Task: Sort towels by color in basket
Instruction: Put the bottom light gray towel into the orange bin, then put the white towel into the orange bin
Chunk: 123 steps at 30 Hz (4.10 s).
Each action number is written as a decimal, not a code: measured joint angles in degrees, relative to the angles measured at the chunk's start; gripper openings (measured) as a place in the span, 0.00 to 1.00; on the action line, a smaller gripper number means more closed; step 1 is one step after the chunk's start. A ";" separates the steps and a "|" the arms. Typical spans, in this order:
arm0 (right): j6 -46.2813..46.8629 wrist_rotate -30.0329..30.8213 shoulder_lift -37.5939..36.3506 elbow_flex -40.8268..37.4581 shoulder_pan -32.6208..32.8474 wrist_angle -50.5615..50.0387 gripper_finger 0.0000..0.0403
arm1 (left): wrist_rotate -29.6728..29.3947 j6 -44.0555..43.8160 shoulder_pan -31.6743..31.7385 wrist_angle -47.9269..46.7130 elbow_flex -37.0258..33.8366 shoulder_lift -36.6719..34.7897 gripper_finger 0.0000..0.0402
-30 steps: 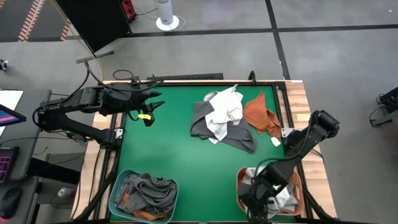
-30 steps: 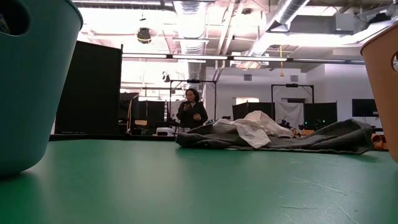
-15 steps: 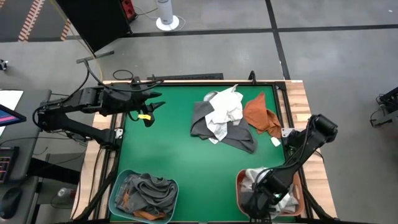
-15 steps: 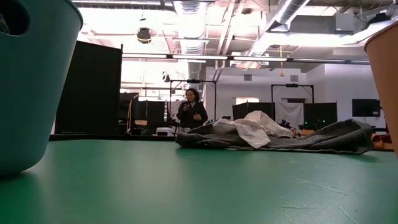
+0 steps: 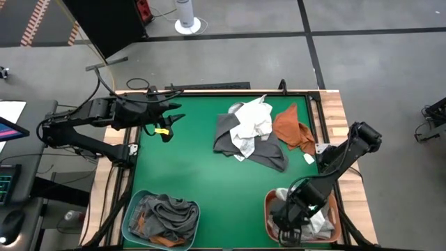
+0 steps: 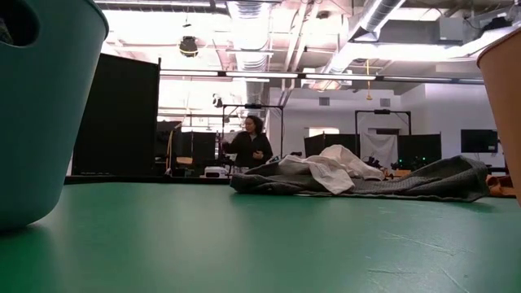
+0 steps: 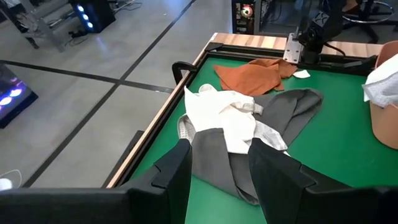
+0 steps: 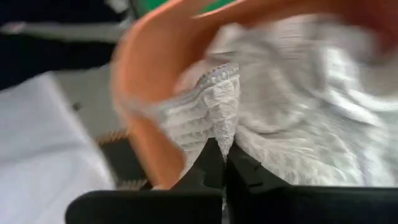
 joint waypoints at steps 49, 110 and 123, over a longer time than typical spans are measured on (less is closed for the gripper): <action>4.00 9.60 -13.42 -6.36 -16.34 -17.95 0.61 | 1.73 -4.09 0.00 -0.10 0.00 -0.04 0.38; 10.25 -5.57 -18.19 -17.31 -16.64 5.69 0.55 | 3.43 -4.31 0.00 -2.74 0.00 -0.13 0.38; 3.65 10.69 -24.74 -17.31 -26.71 -1.17 0.58 | 4.91 -8.40 0.00 -5.01 0.00 -0.11 0.38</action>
